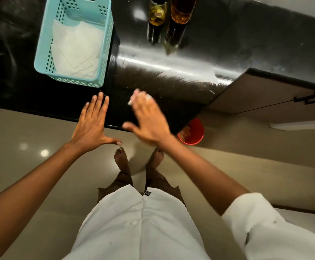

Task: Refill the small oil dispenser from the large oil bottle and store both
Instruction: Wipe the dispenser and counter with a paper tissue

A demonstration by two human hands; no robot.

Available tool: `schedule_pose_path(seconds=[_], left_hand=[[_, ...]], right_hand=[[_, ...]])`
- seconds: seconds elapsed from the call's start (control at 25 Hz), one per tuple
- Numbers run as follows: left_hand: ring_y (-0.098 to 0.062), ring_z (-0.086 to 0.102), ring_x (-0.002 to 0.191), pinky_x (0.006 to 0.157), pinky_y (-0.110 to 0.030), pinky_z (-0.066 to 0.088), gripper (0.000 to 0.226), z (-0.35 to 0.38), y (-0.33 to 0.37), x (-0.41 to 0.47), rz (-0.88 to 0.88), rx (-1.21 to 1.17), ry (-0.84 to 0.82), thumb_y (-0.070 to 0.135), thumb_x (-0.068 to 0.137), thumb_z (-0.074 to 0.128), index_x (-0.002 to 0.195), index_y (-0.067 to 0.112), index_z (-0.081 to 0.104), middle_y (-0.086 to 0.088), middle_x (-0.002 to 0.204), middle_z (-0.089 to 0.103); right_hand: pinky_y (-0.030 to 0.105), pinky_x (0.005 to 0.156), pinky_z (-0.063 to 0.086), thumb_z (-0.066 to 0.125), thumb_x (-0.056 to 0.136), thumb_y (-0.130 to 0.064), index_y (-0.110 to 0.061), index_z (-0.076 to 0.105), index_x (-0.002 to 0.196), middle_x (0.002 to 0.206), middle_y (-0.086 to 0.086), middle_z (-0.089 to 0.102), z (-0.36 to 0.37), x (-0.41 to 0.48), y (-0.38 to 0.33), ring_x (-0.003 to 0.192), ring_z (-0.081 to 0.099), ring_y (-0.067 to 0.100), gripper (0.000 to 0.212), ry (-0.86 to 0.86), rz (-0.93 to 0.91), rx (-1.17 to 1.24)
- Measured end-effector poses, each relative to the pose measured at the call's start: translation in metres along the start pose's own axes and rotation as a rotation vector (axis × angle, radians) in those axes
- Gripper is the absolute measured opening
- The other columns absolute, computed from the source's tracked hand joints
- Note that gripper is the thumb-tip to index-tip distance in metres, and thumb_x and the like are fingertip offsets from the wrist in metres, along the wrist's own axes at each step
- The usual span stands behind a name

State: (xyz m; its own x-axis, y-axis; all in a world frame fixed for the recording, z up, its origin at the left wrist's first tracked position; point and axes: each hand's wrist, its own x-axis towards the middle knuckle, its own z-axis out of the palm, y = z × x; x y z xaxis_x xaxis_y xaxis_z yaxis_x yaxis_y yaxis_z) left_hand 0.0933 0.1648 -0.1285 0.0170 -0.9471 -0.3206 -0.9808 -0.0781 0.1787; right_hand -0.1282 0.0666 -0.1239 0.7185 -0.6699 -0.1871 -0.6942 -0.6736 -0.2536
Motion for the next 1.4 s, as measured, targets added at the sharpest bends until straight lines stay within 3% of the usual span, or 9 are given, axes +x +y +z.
schedule_pose_path(seconds=[0.16, 0.44, 0.56, 0.68, 0.8, 0.88, 0.96, 1.12, 1.4], left_hand=[[-0.031, -0.014, 0.165, 0.134, -0.054, 0.001, 0.164, 0.002, 0.0, 0.001, -0.013, 0.009, 0.011, 0.092, 0.055, 0.071, 0.169, 0.007, -0.011, -0.014, 0.177, -0.018], [-0.029, -0.015, 0.165, 0.133, -0.055, 0.001, 0.163, 0.001, 0.006, 0.001, -0.014, 0.01, 0.008, 0.085, 0.053, 0.076, 0.169, 0.01, -0.01, -0.013, 0.177, -0.018], [-0.031, -0.013, 0.165, 0.134, -0.055, 0.001, 0.162, 0.001, 0.006, 0.0, -0.013, 0.004, 0.003, 0.086, 0.054, 0.076, 0.169, 0.009, -0.009, -0.014, 0.178, -0.016], [-0.03, -0.015, 0.165, 0.134, -0.052, -0.002, 0.162, 0.001, 0.004, 0.0, -0.018, 0.009, -0.01, 0.089, 0.055, 0.073, 0.169, 0.009, -0.009, -0.013, 0.177, -0.018], [-0.03, -0.017, 0.164, 0.133, -0.045, -0.01, 0.162, 0.0, 0.002, 0.0, -0.014, 0.026, -0.02, 0.093, 0.056, 0.07, 0.169, 0.01, -0.01, -0.013, 0.177, -0.02], [-0.03, -0.017, 0.164, 0.132, -0.044, -0.011, 0.161, -0.002, 0.002, 0.001, -0.005, 0.022, -0.022, 0.093, 0.057, 0.07, 0.169, 0.01, -0.011, -0.013, 0.177, -0.021], [-0.031, -0.017, 0.164, 0.133, -0.046, -0.009, 0.161, -0.001, 0.002, 0.001, -0.001, 0.017, -0.023, 0.094, 0.057, 0.07, 0.169, 0.01, -0.011, -0.014, 0.177, -0.021], [-0.031, -0.016, 0.165, 0.132, -0.044, -0.012, 0.161, 0.0, 0.001, 0.002, -0.005, 0.025, -0.016, 0.1, 0.058, 0.064, 0.169, 0.01, -0.01, -0.014, 0.177, -0.02], [-0.033, -0.014, 0.165, 0.134, -0.054, 0.0, 0.159, 0.004, 0.0, 0.002, 0.002, 0.032, -0.004, 0.096, 0.058, 0.065, 0.169, 0.01, -0.009, -0.015, 0.177, -0.019]], right_hand=[[0.047, 0.133, 0.012, 0.034, 0.104, -0.073, -0.008, 0.013, 0.169, 0.178, 0.014, 0.004, 0.0, -0.058, 0.026, 0.165, 0.001, 0.028, 0.095, -0.112, -0.15, -0.004], [0.047, 0.134, 0.006, 0.005, 0.096, -0.082, -0.003, 0.003, 0.168, 0.177, 0.016, -0.004, -0.079, -0.026, 0.257, 0.164, -0.004, 0.031, 0.107, 0.06, 0.521, 0.092], [0.043, 0.134, 0.009, 0.026, 0.111, -0.06, -0.002, 0.012, 0.168, 0.177, 0.018, 0.004, -0.051, -0.06, 0.23, 0.165, 0.002, 0.031, 0.083, 0.126, 0.491, 0.104], [0.042, 0.128, 0.032, 0.046, 0.112, -0.023, 0.003, 0.043, 0.157, 0.167, 0.02, 0.038, -0.01, -0.085, 0.166, 0.157, 0.034, 0.035, 0.052, 0.321, 0.411, 0.13], [0.04, 0.095, 0.06, 0.056, 0.107, -0.01, 0.0, 0.068, 0.132, 0.139, 0.015, 0.063, -0.009, -0.074, 0.136, 0.127, 0.059, 0.032, 0.029, 0.472, 0.369, 0.144], [0.038, 0.075, 0.059, 0.061, 0.104, -0.008, -0.003, 0.073, 0.112, 0.116, 0.009, 0.064, -0.025, -0.062, 0.131, 0.104, 0.06, 0.024, 0.016, 0.516, 0.355, 0.184], [0.034, 0.078, 0.057, 0.065, 0.1, -0.005, -0.006, 0.074, 0.103, 0.104, 0.006, 0.066, -0.043, -0.05, 0.133, 0.094, 0.063, 0.017, 0.01, 0.585, 0.375, 0.45], [0.05, 0.083, 0.063, 0.071, 0.095, -0.007, -0.018, 0.071, 0.094, 0.094, 0.003, 0.074, -0.051, -0.04, 0.135, 0.086, 0.071, 0.016, 0.011, 0.683, 0.688, 1.016], [0.043, 0.077, 0.057, 0.064, 0.094, -0.005, -0.001, 0.076, 0.093, 0.103, 0.009, 0.064, -0.026, -0.046, 0.137, 0.093, 0.061, 0.024, 0.013, 0.579, 0.544, 0.256]])
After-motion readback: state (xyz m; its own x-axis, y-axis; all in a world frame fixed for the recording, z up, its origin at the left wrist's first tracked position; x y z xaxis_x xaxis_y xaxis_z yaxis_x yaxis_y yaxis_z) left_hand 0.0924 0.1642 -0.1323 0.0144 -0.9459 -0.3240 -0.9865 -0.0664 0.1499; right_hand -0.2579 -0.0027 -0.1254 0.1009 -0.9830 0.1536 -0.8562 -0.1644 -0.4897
